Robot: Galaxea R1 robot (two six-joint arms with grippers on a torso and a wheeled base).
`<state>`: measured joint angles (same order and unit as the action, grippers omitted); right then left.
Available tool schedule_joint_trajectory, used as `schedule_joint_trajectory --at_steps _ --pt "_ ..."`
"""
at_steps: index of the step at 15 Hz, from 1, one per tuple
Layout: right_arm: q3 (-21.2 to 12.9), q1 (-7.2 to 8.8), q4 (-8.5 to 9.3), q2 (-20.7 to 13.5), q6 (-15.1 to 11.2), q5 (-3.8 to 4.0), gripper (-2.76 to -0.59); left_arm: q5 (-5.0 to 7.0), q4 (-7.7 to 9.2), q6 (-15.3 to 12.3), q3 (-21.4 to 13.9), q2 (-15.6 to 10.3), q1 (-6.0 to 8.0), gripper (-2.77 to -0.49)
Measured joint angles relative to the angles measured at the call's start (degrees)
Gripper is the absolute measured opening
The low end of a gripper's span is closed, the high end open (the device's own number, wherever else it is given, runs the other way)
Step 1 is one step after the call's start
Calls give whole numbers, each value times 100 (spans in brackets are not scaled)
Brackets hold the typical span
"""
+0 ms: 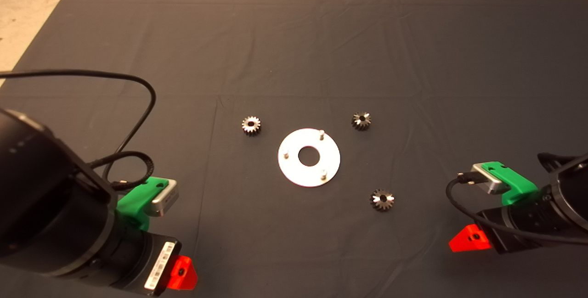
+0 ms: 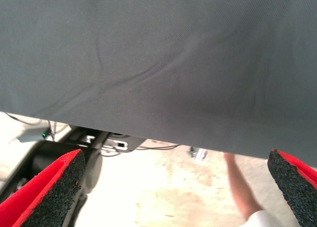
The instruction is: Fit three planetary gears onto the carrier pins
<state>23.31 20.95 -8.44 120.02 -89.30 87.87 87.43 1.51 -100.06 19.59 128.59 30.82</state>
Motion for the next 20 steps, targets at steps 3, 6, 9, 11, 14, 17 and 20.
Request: schedule_joint_trajectory --at_steps 3,6,9,11,14,17,20 --pt "413 -1 -107 305 606 2 -61 -2 0 -2 0 -2 0 -51" --pt "928 -9 -448 743 1296 -2 -61 0 0 -2 0 -2 0 -51" --pt "1343 -58 -691 1121 1965 2 -61 2 0 -2 0 -2 0 -51" --pt "1459 -86 -761 1355 2227 -5 -61 2 0 -2 0 -2 0 -51" --pt "1553 -132 -809 1562 2660 -11 -61 -2 0 -5 0 -2 0 -51" --pt "1604 -198 -836 1721 2986 -16 -61 0 1 -5 0 -4 0 -51" --pt "1649 -350 -850 1798 3403 -18 -61 0 0 -4 0 -3 0 -51"
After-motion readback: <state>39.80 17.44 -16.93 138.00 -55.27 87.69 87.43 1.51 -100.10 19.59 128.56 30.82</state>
